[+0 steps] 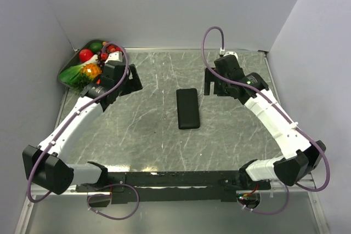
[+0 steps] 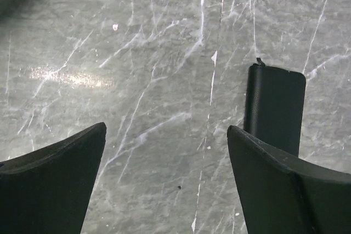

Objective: Sort the hair-cutting tools

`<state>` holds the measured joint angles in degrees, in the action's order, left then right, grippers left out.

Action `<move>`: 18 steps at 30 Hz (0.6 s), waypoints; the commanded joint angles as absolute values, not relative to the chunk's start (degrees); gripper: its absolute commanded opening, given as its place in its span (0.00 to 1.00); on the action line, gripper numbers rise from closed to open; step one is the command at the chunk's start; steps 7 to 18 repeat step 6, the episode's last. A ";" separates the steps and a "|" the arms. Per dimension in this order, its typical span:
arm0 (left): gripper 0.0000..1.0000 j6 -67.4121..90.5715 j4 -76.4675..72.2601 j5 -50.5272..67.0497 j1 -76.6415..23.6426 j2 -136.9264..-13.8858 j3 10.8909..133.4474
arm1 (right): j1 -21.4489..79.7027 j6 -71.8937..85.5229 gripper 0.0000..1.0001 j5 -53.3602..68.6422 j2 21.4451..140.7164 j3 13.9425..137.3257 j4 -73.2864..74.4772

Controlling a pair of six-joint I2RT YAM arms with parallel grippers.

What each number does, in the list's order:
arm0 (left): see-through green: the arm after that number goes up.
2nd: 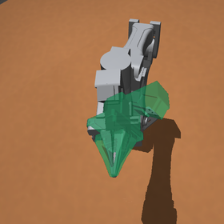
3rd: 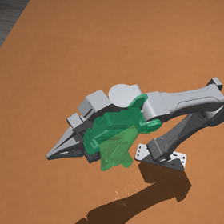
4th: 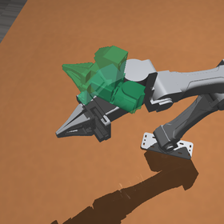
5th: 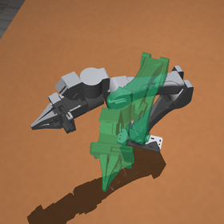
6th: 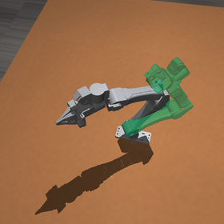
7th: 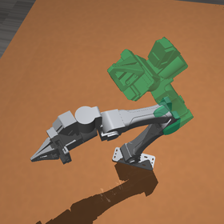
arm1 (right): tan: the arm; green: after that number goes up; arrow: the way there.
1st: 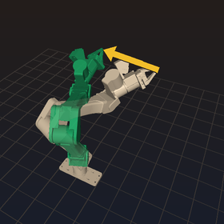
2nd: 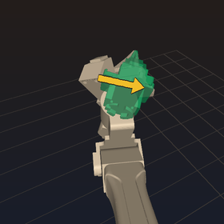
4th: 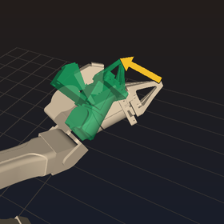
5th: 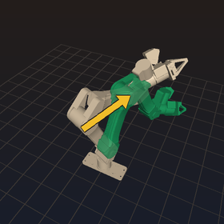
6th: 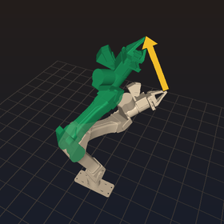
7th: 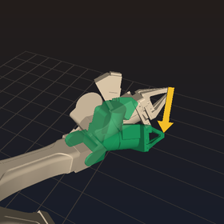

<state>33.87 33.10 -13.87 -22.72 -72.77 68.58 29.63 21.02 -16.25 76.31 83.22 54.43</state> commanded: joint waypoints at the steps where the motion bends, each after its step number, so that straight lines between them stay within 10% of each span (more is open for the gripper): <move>1: 0.97 32.96 31.02 -15.91 -22.41 -70.05 69.34 | 28.22 20.83 1.00 -18.83 75.59 87.01 57.30; 18: 0.97 31.82 30.68 -14.95 -21.97 -69.87 70.05 | 26.46 21.70 1.00 -18.72 75.68 87.28 57.57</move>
